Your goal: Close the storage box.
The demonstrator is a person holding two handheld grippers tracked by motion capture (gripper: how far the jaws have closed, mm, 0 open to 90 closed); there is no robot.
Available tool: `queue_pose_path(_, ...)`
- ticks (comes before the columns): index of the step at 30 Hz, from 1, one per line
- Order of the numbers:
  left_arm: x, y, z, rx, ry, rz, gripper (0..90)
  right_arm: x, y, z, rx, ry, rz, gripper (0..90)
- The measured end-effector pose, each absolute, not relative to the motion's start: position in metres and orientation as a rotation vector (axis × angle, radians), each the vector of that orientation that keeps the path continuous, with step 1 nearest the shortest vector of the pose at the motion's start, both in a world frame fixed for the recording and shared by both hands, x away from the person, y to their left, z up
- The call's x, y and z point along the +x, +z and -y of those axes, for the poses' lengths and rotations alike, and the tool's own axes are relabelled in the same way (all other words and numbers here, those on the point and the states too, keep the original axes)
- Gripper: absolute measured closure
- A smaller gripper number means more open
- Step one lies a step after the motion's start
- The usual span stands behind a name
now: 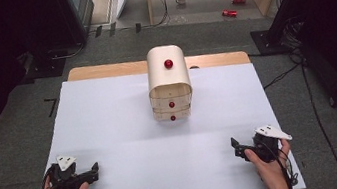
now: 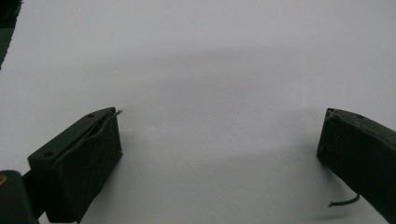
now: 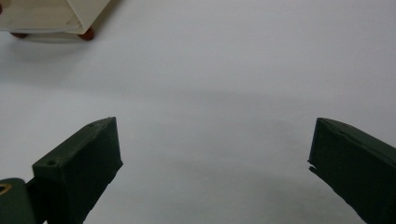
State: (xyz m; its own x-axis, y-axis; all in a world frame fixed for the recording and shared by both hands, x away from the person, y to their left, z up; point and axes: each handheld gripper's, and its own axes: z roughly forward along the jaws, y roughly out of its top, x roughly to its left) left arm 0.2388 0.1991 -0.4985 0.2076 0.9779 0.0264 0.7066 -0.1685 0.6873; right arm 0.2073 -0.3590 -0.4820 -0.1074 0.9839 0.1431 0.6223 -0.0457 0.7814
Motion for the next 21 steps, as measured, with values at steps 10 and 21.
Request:
queue_pose_path(10,0.239,-0.498,-0.199,1.944,0.650,-1.558,0.0,0.195,-0.486,0.380,1.729,0.941,-1.727,2.0)
queue_pose_path(21,0.239,-0.498,-0.199,1.945,0.651,-1.557,0.0,0.191,-0.503,0.391,1.721,0.797,-1.782,3.5)
